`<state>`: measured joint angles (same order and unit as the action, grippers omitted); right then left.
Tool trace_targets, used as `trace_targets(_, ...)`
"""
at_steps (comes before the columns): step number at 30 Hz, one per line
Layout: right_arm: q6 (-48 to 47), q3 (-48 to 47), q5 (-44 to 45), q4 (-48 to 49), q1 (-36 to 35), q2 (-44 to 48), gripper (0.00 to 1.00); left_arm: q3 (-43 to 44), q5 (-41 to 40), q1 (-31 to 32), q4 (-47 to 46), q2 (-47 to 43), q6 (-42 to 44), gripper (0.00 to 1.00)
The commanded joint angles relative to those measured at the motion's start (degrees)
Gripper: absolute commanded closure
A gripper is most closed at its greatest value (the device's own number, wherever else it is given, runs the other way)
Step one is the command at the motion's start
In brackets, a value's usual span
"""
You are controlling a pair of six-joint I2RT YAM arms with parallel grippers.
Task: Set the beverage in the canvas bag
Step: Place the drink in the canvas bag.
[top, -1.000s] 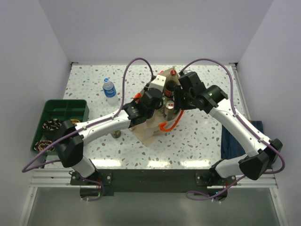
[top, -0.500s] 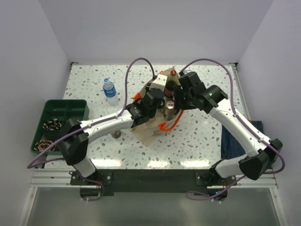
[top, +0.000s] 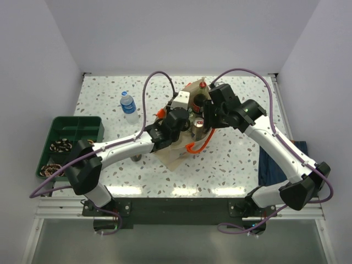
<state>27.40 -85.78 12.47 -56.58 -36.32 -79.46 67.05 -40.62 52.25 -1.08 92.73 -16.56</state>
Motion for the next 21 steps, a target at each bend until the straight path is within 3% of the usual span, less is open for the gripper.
trace_targets(1,0.2,-0.2,0.3,0.4,0.1,1.1,0.50,-2.3,-3.8,-0.5,0.5,-4.1,-2.5,1.00)
trace_targets(6,0.1,-0.1,0.1,0.5,0.1,1.0,0.50,-3.9,-3.2,-0.4,1.0,-5.6,-3.8,0.96)
trace_targets(15,0.1,-0.1,-0.8,0.8,0.0,0.8,0.50,-6.0,-1.8,-0.4,3.2,-7.6,-4.2,0.58)
trace_targets(21,0.2,0.0,-1.0,1.0,0.1,0.9,0.50,-7.0,0.5,-0.4,2.1,-8.8,-3.3,0.47)
